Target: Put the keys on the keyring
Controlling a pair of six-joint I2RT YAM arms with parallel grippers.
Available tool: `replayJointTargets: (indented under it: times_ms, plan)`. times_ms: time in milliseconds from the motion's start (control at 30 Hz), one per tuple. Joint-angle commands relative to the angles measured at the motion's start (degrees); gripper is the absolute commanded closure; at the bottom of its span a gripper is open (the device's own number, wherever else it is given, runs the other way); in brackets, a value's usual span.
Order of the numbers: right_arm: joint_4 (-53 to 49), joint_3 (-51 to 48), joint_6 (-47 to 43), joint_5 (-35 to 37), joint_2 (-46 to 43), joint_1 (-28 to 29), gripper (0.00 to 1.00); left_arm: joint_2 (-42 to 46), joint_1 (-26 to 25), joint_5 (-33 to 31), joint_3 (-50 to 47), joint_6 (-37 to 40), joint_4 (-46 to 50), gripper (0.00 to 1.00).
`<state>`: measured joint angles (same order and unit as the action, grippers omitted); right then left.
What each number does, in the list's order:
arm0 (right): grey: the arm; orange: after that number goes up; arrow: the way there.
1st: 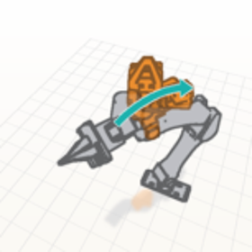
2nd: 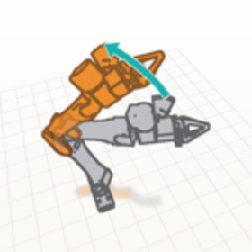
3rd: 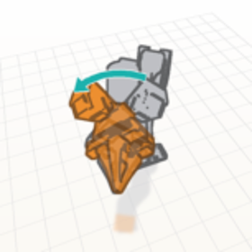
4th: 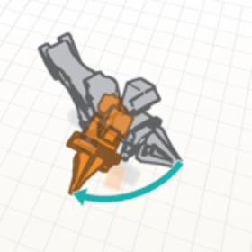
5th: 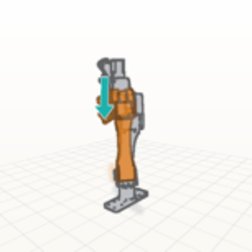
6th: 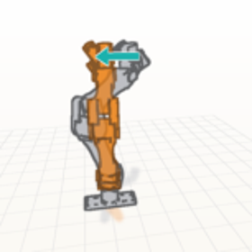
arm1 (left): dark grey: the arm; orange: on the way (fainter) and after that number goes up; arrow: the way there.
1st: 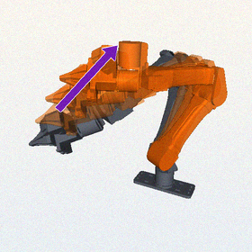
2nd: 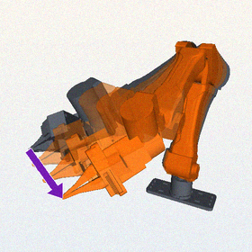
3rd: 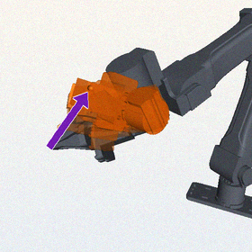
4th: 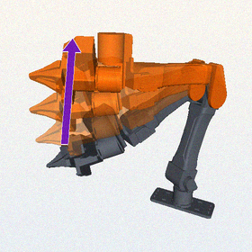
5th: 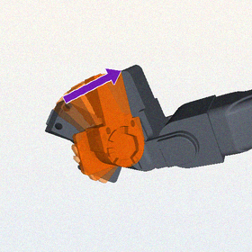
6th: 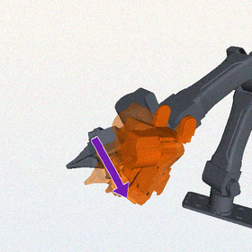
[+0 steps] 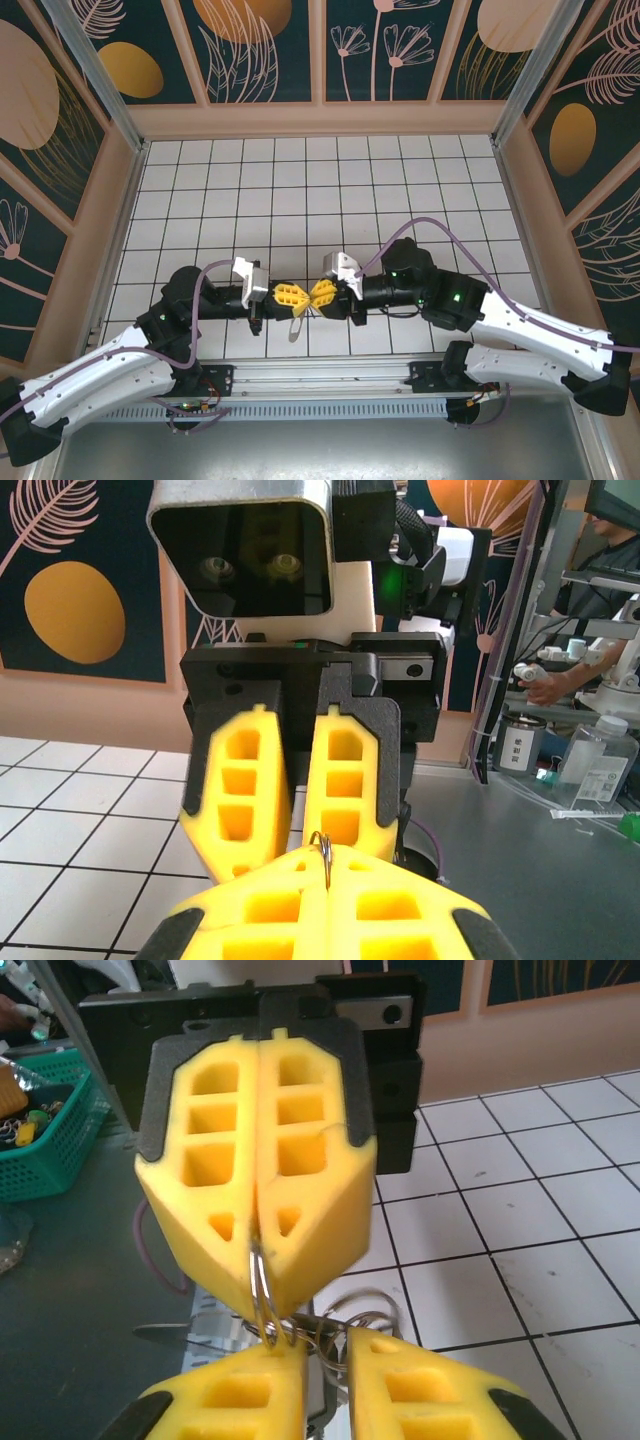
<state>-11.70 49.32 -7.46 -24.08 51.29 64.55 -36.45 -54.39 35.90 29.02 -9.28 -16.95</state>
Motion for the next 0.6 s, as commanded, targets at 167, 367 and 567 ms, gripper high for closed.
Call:
replayJointTargets:
  times_ms: [167, 367, 567]
  plan:
    - [2.6, -1.7, 1.3, 8.3, -7.1, -0.6, 0.63, 1.0, -0.6, 1.4, 0.4, 1.1, -2.4, 1.00]
    - [3.0, -1.4, 0.9, 7.8, -7.6, -0.3, 0.59, 0.4, -0.6, 1.5, 0.8, 1.2, -2.4, 1.00]
    - [4.9, -1.9, 0.5, 6.0, -6.4, 0.0, 0.60, 0.3, -0.6, 1.1, 0.8, 1.2, -2.5, 1.00]
